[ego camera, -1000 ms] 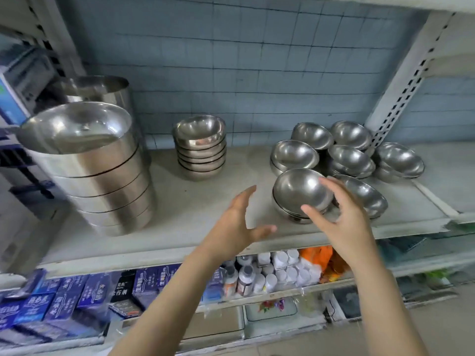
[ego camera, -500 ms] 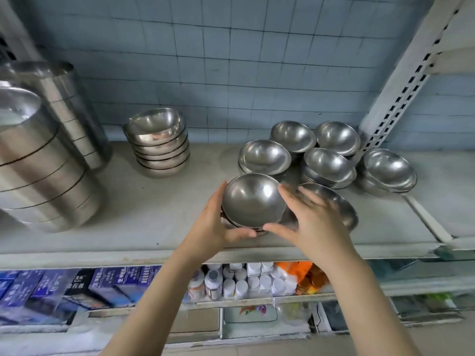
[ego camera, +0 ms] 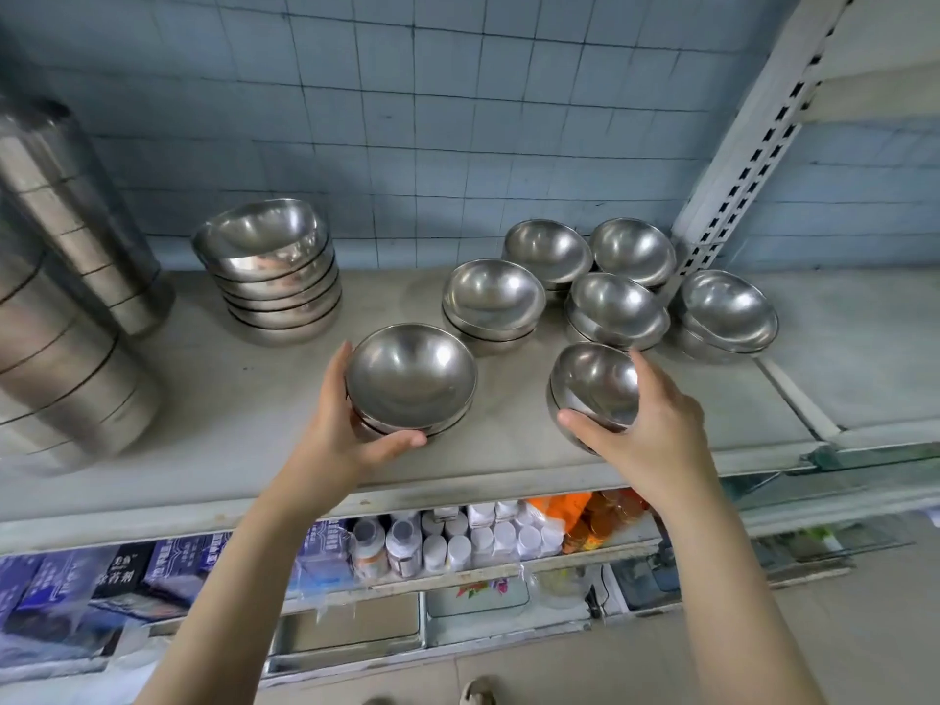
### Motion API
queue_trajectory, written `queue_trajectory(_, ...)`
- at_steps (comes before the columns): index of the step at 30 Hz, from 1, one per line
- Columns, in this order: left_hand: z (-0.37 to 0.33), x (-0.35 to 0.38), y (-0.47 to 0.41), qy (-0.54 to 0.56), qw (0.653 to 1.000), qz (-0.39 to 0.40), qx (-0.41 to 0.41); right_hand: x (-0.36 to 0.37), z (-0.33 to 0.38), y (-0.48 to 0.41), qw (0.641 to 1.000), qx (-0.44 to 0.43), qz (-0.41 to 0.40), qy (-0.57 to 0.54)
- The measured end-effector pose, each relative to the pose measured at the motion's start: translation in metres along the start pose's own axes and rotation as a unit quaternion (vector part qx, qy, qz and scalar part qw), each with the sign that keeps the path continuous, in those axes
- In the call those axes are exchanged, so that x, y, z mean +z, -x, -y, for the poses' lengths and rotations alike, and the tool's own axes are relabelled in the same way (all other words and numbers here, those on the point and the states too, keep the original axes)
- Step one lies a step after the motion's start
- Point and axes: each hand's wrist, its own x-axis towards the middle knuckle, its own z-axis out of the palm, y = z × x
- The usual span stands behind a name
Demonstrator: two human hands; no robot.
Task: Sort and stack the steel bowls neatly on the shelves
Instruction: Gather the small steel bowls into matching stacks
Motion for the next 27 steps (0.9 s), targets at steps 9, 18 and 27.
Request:
queue_trajectory(9,0.008,-0.002,-0.003,0.013,1.000,-0.005,0.027,0.004,-0.003,-0.004,0.997,0.032,-0.018,-0.070)
queue_trajectory(18,0.006,-0.005,0.002,-0.006,0.999,0.028,0.018,-0.001,0.056,0.003,0.962,-0.154,-0.021,-0.223)
queue_trajectory(27,0.006,-0.010,0.003,-0.030,0.999,0.019,0.020,0.044,0.119,-0.012,0.938,-0.263,0.143,-0.172)
